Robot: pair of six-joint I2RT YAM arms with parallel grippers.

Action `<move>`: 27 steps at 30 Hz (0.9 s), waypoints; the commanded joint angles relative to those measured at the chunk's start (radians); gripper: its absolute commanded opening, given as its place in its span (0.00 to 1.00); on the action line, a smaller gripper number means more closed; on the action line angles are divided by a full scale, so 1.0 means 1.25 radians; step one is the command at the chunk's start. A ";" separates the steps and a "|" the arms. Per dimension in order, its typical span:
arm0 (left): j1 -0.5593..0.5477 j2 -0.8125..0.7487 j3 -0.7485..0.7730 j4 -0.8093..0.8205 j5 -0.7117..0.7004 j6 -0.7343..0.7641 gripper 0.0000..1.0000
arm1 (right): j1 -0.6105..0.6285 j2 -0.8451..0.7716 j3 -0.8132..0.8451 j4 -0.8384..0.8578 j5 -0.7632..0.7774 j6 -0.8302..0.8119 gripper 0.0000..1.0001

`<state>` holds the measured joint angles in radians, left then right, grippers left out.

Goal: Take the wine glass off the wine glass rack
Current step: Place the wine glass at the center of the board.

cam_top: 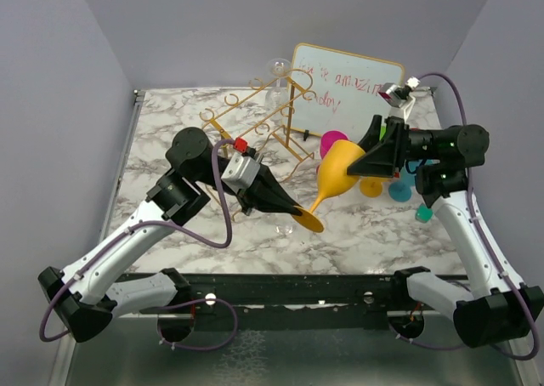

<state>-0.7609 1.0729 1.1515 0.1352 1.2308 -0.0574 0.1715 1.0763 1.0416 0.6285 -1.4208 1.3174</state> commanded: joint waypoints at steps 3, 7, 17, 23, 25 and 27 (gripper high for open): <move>0.013 -0.009 0.025 -0.050 0.051 0.131 0.00 | 0.015 -0.049 0.016 0.058 -0.043 0.038 0.48; 0.041 -0.019 0.024 -0.078 0.071 0.145 0.00 | 0.025 -0.050 0.026 0.093 -0.046 0.069 0.45; 0.081 -0.013 0.007 -0.086 0.102 0.151 0.00 | 0.041 -0.038 0.034 0.186 -0.042 0.146 0.27; 0.097 -0.006 -0.001 -0.089 0.106 0.137 0.12 | 0.041 -0.031 0.036 0.183 -0.036 0.150 0.04; 0.102 -0.005 0.000 -0.086 0.085 0.121 0.30 | 0.041 -0.031 0.037 0.181 -0.035 0.148 0.00; 0.102 0.000 0.002 -0.048 0.065 0.059 0.44 | 0.041 -0.036 0.037 0.151 -0.034 0.116 0.00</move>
<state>-0.6403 1.0695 1.1534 0.0261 1.3647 0.1074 0.2268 1.0359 1.0687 0.8211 -1.4460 1.5143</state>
